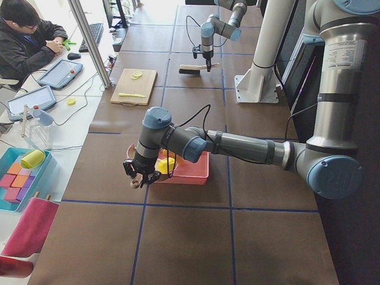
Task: Sweep and dump trash into bin
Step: 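Tilt the dustpan with the left gripper to dump the vegetables into the bin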
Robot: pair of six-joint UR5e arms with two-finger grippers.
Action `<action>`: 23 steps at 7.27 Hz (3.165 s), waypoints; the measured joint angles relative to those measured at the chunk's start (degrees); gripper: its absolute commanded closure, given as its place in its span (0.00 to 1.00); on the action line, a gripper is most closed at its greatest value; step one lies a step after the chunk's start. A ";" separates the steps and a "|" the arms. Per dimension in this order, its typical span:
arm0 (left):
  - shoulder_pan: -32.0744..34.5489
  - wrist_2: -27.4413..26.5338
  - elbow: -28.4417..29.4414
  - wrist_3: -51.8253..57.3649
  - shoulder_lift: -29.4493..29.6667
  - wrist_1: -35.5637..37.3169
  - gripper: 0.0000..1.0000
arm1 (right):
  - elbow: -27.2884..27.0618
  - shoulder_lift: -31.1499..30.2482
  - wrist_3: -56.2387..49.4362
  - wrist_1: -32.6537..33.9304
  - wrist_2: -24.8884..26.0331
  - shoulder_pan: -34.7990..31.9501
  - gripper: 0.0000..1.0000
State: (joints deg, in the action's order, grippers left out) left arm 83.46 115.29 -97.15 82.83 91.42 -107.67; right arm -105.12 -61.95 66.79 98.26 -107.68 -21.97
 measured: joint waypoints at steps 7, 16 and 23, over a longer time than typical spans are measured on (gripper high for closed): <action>-1.03 -4.68 -0.15 2.99 1.54 0.02 1.00 | 0.00 -0.02 -0.01 -0.09 -0.07 0.00 1.00; -3.03 -4.66 -0.79 9.67 3.71 2.99 1.00 | -0.66 -0.25 0.00 -0.05 -0.02 0.00 1.00; -1.04 -12.33 -8.15 6.78 2.76 12.56 1.00 | -0.86 -0.20 0.00 0.00 0.01 0.00 1.00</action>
State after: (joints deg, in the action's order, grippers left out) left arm 82.43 102.96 -105.30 89.62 94.18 -95.10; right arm -105.98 -62.15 66.80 98.26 -107.67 -21.97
